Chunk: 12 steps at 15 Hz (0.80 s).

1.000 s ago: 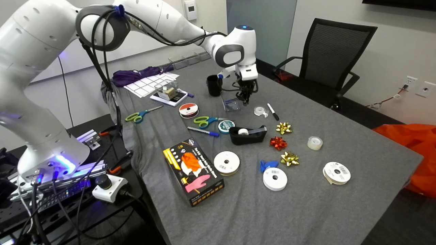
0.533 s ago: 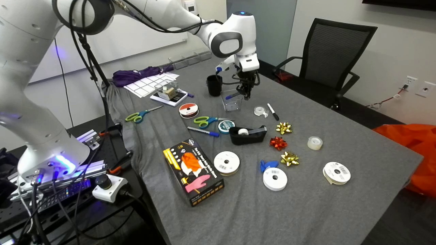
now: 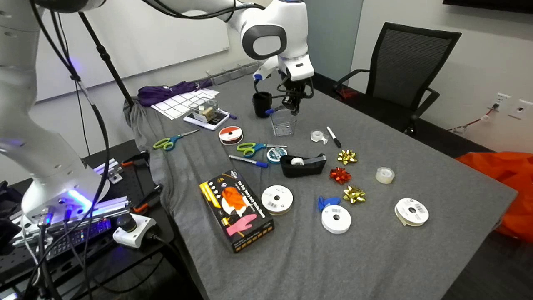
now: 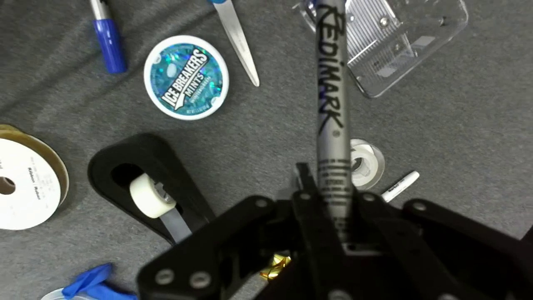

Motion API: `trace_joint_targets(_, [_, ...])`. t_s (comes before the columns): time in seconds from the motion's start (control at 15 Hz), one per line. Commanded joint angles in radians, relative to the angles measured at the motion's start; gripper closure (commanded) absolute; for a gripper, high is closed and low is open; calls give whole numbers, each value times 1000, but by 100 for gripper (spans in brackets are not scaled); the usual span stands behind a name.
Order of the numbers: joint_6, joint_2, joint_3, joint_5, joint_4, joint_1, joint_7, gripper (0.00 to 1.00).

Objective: Remove the marker from the tray

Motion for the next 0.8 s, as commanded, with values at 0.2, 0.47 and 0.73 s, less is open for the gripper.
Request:
trace_joint_targets(0.2, [20, -157, -6, 43, -264, -56, -324, 96])
trace_joint_targets(0.47, [35, -174, -35, 5, -352, -54, -424, 96])
trace_joint_targets(0.73, [86, -173, -57, -43, -434, -39, -449, 96])
